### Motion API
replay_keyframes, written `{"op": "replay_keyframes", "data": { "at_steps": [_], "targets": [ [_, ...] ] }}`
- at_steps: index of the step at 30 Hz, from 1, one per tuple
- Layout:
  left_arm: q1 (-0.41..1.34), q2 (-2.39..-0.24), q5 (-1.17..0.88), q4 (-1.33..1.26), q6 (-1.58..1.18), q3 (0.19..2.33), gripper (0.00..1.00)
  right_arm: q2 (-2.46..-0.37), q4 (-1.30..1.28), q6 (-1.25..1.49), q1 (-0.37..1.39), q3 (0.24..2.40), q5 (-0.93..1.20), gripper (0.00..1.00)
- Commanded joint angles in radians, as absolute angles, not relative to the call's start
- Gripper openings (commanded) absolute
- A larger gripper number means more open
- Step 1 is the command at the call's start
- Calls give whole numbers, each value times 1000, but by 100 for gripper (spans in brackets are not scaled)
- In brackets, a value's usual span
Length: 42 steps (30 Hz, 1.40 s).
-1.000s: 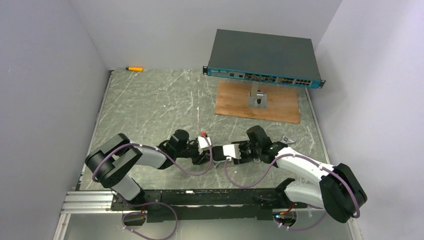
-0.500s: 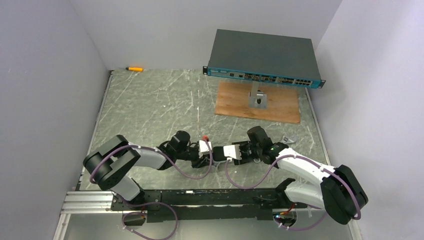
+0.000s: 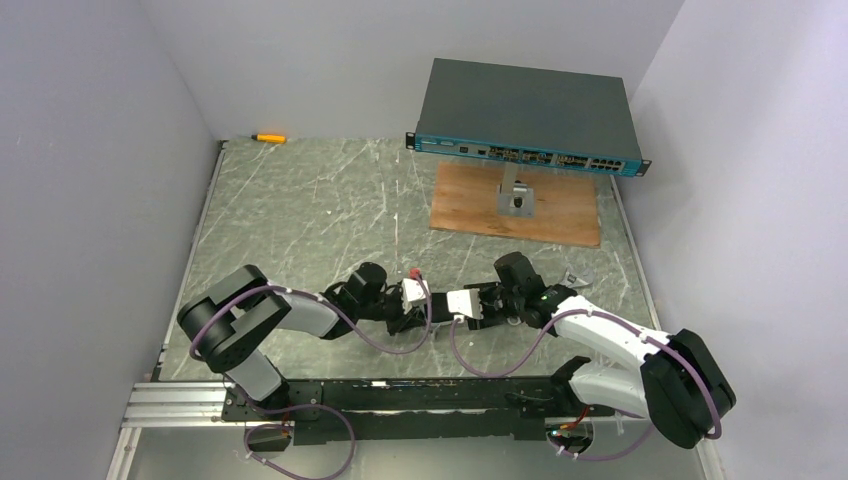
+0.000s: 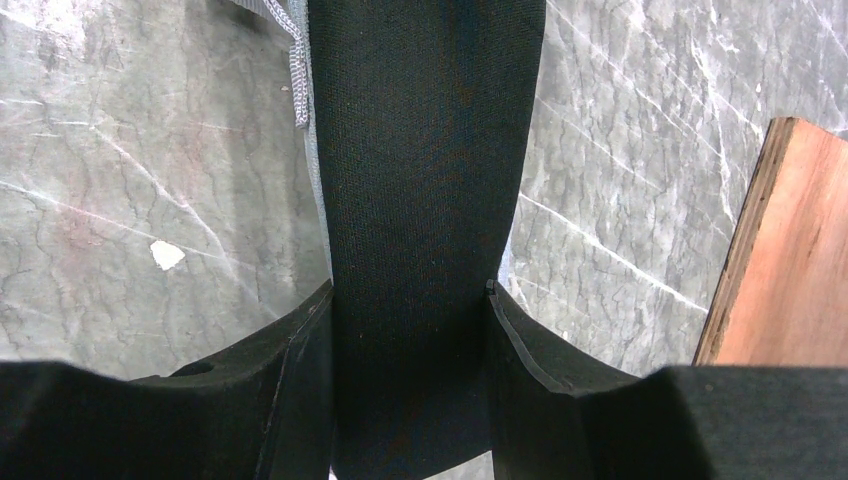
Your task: Open the umbrella
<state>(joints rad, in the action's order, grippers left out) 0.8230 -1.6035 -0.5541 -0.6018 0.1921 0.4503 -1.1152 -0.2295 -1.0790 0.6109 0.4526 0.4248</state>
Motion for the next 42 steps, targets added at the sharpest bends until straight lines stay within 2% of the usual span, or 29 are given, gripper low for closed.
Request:
{"op": "replay_keyframes", "data": {
  "at_steps": [1,4,7,15,19,21,22,24,26,27,31,35,42],
  "targets": [
    [833,-1583,-489,-659,144,478,15,-1135,-272,-1083,615,453,482,0],
    [819,-1544,-468,-616,125,467,0,-1131,-279,-1107,615,446,489,0],
    [795,-1512,-432,-548,158,470,0,-1115,-293,-1148,615,435,510,0],
    [728,-1520,-430,-571,301,494,0,-1120,-337,-1303,616,429,565,0],
    [754,-1547,-453,-601,369,504,0,-1136,-219,-1388,623,417,580,0],
    [783,-1547,-457,-615,387,499,0,-1190,-146,-1285,625,478,547,1],
    [793,-1544,-459,-616,384,496,0,-1225,-167,-1197,621,543,529,14],
    [811,-1541,-463,-613,354,487,0,-1265,-259,-1093,585,657,525,48],
    [827,-1532,-462,-624,338,467,0,-1213,-282,-1007,554,674,528,72],
    [836,-1529,-455,-633,331,454,0,-1168,-295,-995,547,665,526,78],
    [856,-1530,-438,-651,297,443,0,-1011,-411,-892,545,651,531,82],
    [874,-1555,-420,-672,280,461,0,-925,-489,-647,548,672,446,82],
    [907,-1586,-384,-677,246,487,0,-979,-635,-179,547,837,154,80]
  ]
}}
